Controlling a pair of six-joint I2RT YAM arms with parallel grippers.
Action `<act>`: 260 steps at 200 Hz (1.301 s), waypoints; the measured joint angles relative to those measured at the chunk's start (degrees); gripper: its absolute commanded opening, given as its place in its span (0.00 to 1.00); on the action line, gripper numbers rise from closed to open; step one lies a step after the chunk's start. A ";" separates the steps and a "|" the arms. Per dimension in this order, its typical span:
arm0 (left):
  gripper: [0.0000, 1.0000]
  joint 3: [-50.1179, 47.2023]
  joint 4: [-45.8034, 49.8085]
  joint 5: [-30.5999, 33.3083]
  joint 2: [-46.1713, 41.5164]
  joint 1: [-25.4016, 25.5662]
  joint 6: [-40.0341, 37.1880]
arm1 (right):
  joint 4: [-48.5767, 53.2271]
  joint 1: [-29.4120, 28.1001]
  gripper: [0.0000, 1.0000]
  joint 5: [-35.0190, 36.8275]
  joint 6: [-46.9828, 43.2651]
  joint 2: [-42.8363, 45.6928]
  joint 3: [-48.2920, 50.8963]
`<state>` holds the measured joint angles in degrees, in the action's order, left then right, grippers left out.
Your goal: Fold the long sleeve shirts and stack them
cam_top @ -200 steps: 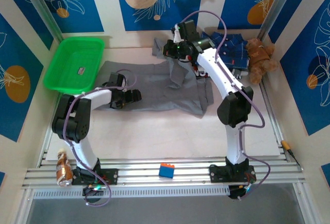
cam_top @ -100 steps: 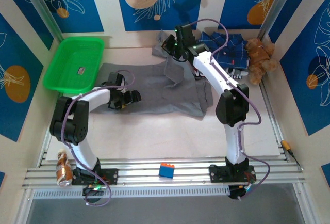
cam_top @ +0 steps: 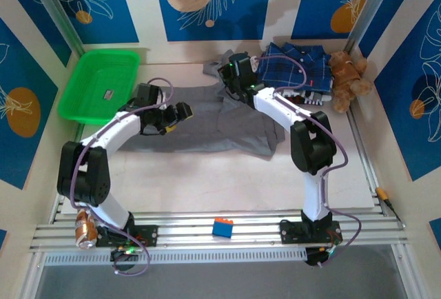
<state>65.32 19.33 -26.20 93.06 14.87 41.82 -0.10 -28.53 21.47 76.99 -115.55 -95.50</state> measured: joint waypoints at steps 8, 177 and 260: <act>0.88 0.00 -1.46 -0.92 -0.02 0.72 1.68 | -1.33 -0.02 0.00 0.24 0.15 1.09 0.96; 0.39 18.95 -27.52 -3.06 30.18 15.96 31.19 | -8.52 -0.26 0.00 0.85 2.93 11.98 14.80; 0.34 24.92 -26.86 6.38 36.54 11.85 32.72 | -8.31 -5.18 0.00 3.52 10.86 26.51 32.00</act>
<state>90.24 -7.53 -19.81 129.60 26.72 74.54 -8.40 -33.71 24.99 87.85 -89.03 -63.51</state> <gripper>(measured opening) 0.337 0.052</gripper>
